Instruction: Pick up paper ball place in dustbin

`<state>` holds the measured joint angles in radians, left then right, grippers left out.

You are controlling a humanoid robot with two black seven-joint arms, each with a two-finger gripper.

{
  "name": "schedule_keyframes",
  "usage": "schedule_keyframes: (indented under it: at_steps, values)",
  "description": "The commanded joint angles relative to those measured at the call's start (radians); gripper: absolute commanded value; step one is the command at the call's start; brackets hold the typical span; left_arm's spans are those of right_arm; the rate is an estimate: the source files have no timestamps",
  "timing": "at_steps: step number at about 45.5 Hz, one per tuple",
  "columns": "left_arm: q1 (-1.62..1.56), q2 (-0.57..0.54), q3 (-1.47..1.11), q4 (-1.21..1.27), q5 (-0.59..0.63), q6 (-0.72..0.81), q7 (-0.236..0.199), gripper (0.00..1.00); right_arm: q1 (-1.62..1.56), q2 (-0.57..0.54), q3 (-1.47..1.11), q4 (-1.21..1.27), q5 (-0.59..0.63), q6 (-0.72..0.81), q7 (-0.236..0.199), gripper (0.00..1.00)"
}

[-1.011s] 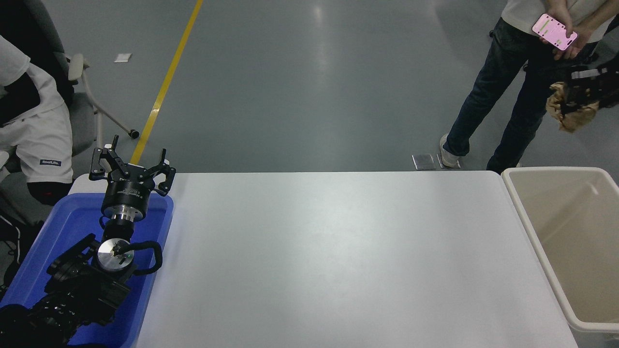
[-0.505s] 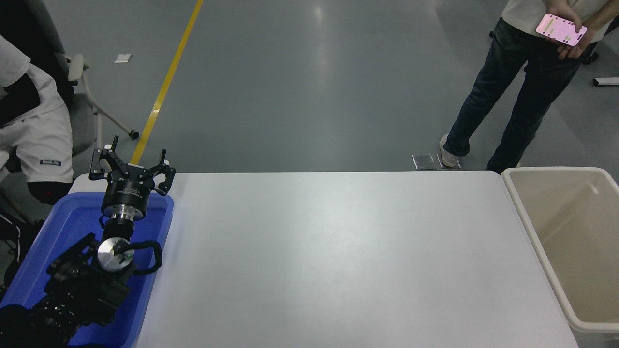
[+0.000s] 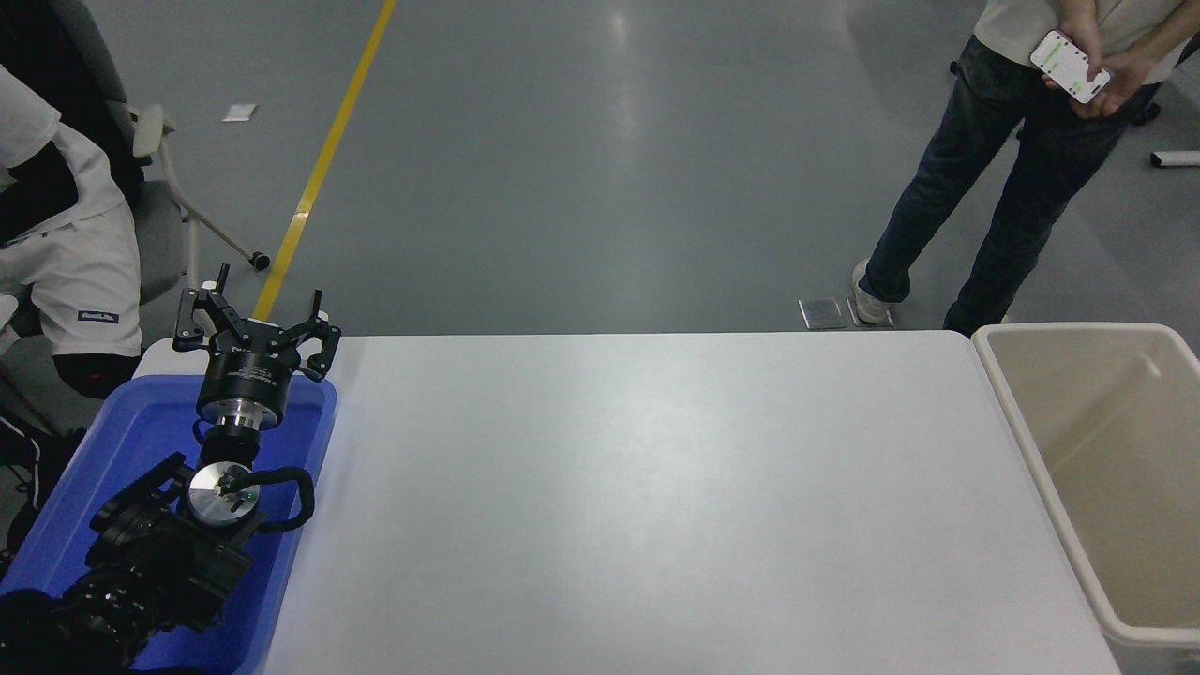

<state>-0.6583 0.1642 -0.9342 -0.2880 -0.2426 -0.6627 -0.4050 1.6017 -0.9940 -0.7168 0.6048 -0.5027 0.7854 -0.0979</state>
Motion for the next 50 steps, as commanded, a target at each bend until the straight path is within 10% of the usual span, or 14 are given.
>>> schedule_keyframes:
  at_steps: [1,23,50]
  values:
    - [0.000,0.000,0.000,0.000,0.000,0.000,0.000,0.99,-0.264,0.001,0.195,-0.102,0.006,0.000,0.000,0.00]
    - [-0.001,0.000,0.000,0.000,0.000,0.000,0.000,0.99,-0.555,0.093,0.290,-0.109,0.249,-0.402,0.004,0.00]
    - [0.000,0.000,0.000,0.001,0.000,0.000,0.000,0.99,-0.848,0.388,0.530,-0.421,0.256,-0.756,0.006,0.00]
